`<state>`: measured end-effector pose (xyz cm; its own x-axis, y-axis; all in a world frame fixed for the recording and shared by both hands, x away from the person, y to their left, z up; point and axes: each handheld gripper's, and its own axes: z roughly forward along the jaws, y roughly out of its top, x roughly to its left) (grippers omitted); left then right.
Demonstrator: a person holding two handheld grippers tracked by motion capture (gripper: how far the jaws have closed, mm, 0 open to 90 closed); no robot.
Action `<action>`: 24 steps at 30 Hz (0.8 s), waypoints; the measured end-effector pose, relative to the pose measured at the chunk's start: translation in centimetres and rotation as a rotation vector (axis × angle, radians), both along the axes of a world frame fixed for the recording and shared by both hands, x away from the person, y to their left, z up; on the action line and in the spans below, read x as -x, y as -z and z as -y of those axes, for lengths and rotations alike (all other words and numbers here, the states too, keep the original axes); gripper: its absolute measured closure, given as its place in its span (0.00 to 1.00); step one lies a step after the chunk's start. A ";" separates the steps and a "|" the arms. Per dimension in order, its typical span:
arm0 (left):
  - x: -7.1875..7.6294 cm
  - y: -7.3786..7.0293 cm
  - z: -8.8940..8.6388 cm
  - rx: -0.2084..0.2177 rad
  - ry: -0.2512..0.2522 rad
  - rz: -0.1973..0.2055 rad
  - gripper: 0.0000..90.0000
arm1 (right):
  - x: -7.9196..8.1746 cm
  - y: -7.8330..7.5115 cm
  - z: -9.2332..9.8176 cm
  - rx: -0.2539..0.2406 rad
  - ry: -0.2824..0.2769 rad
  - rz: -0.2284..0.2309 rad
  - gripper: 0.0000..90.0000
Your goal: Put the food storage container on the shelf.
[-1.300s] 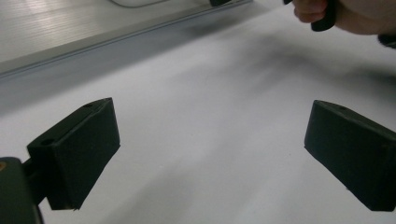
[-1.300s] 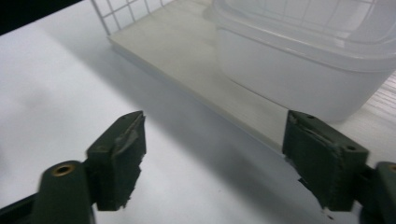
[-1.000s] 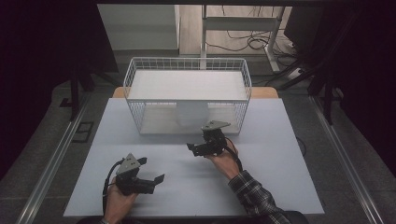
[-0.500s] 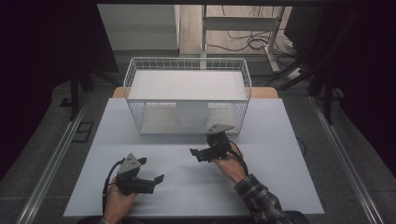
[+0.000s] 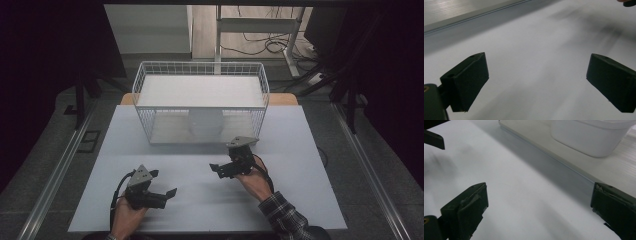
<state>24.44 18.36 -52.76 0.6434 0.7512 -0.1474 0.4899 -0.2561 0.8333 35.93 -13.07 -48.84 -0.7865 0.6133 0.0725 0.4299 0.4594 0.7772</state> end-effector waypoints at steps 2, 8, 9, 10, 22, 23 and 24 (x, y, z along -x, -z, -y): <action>0.0 0.0 0.0 -0.001 0.000 0.001 0.04 | 0.2 -0.2 0.4 -0.002 0.000 0.000 0.01; 0.0 0.0 0.1 -0.009 0.002 0.004 0.04 | 0.9 -0.5 1.2 -0.005 0.004 0.010 0.00; 0.0 0.0 0.1 -0.010 0.002 0.005 0.04 | 1.1 -0.6 1.2 -0.004 0.005 0.010 0.00; 0.0 0.0 0.1 -0.012 0.003 0.005 0.04 | 1.2 -0.6 1.3 -0.005 0.004 0.013 0.00; 0.1 -0.1 0.2 -0.026 0.007 -0.010 0.04 | 3.1 -0.7 2.4 0.010 0.006 0.037 0.01; 0.1 -0.1 0.2 -0.027 0.007 -0.010 0.04 | 3.2 -0.7 2.4 0.012 0.006 0.037 0.01; 0.1 -0.1 0.2 -0.028 0.008 -0.012 0.04 | 3.3 -0.7 2.5 0.012 0.006 0.038 0.01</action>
